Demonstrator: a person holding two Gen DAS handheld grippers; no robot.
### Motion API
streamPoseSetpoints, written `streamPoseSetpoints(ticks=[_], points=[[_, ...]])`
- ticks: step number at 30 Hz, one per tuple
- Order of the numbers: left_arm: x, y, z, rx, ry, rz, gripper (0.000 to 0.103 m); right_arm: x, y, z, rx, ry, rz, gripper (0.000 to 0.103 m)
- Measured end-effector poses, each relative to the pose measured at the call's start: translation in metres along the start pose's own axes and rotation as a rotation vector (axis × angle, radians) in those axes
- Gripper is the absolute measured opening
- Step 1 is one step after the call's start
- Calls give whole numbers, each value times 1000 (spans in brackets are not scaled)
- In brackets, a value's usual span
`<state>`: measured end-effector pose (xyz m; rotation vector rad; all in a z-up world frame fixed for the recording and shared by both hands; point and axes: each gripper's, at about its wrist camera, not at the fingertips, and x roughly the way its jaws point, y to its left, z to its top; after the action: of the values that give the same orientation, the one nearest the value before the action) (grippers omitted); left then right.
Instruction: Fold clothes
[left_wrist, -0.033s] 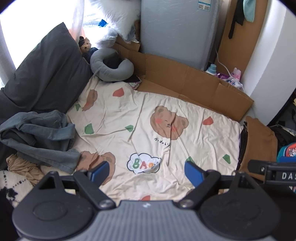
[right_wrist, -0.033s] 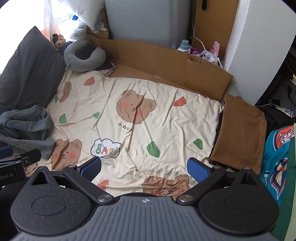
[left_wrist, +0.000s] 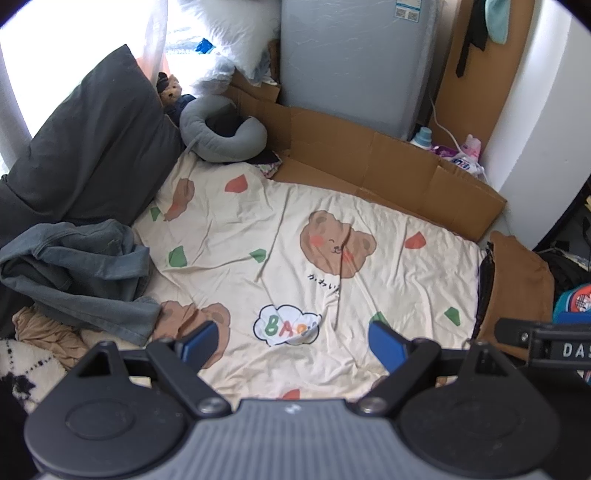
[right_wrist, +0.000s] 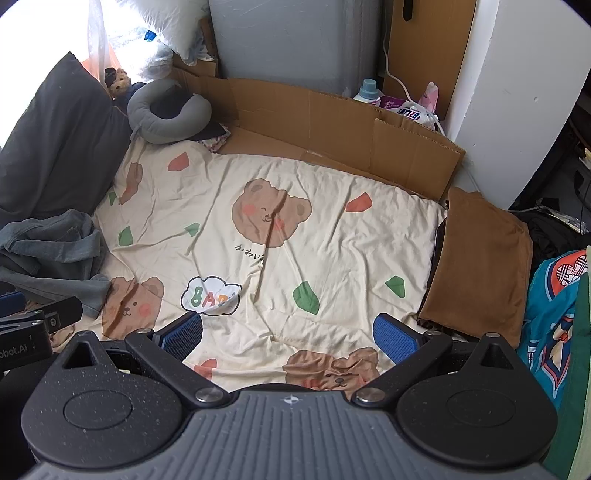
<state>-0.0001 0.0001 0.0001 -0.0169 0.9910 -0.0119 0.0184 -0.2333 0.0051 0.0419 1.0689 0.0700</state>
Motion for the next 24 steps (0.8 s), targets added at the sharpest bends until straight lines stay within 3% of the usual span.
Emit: streamPoseSetpoints(ticks=[10, 17, 24], points=[[-2, -11, -7, 9, -8, 10, 90, 1, -2, 0, 7, 8, 23, 101], [-1, -8, -9, -33, -6, -39, 90, 0, 3, 1, -18, 19, 26, 100], [-3, -12, -9, -20, -9, -5, 91, 1, 1, 2, -5, 14, 27, 100]])
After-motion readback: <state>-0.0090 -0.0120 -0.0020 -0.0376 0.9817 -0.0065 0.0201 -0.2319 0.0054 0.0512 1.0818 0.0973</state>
